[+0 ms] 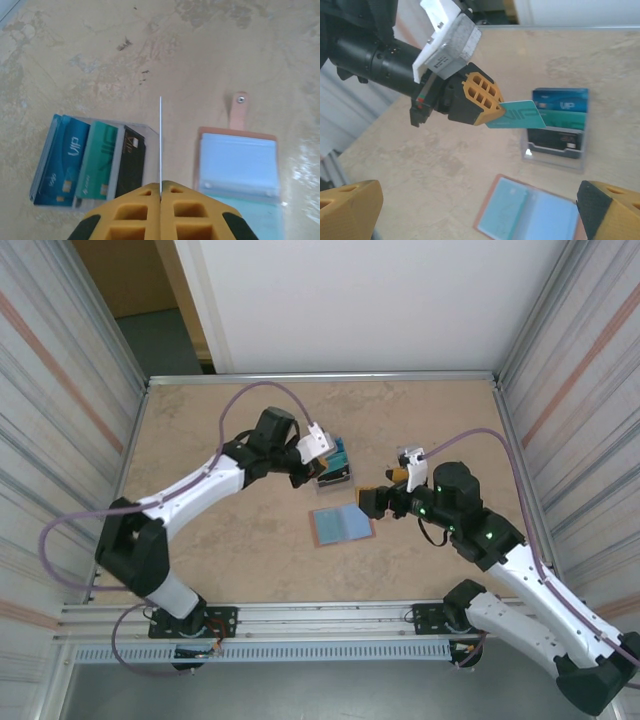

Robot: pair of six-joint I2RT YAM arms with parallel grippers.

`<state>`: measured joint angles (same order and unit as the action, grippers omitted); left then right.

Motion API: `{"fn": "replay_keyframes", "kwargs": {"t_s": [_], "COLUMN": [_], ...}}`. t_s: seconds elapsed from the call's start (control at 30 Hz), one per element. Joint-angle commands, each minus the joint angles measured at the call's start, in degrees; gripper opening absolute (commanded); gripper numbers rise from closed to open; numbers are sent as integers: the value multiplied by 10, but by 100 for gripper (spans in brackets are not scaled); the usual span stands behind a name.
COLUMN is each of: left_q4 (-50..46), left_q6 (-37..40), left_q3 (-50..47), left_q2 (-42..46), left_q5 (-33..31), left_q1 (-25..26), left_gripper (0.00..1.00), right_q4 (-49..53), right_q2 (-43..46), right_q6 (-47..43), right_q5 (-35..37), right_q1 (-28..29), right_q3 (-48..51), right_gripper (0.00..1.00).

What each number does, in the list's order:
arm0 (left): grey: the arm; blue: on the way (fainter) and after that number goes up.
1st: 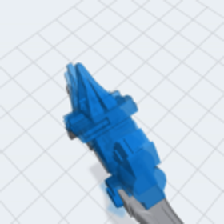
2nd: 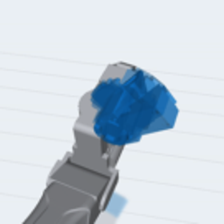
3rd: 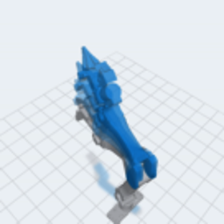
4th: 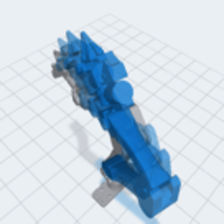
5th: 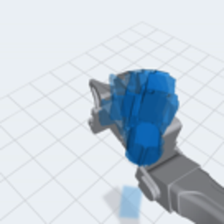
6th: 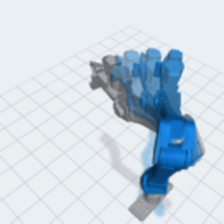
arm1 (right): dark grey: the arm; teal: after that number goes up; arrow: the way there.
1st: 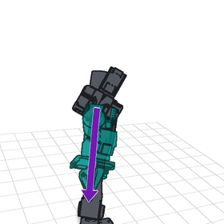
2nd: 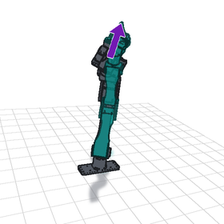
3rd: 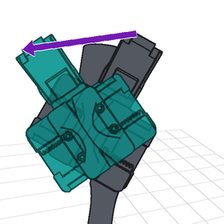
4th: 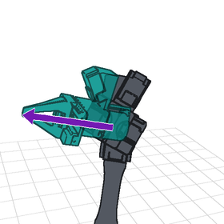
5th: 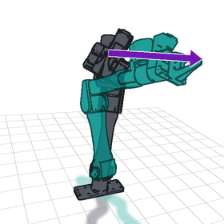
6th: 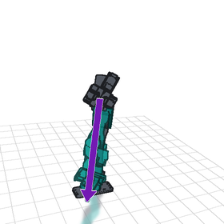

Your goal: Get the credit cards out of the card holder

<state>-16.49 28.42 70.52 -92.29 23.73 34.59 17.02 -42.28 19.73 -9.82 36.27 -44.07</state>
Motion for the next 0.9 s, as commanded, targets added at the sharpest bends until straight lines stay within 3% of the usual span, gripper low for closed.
{"fn": "replay_keyframes", "kwargs": {"t_s": [0.0,0.33,0.87], "left_q4": [32,19,2], "left_q6": [34,55,61], "left_q3": [41,115,141], "left_q2": [-41,-143,-195], "left_q5": [10,-8,-21], "left_q1": [-15,-23,-28], "left_gripper": [0,0,0], "right_q4": [24,30,35], "right_q2": [15,19,26], "right_q6": [18,30,34], "right_q5": [65,88,90], "right_q1": [-5,-6,-9], "right_q3": [-14,-15,-11], "right_gripper": [99,99,99]}}
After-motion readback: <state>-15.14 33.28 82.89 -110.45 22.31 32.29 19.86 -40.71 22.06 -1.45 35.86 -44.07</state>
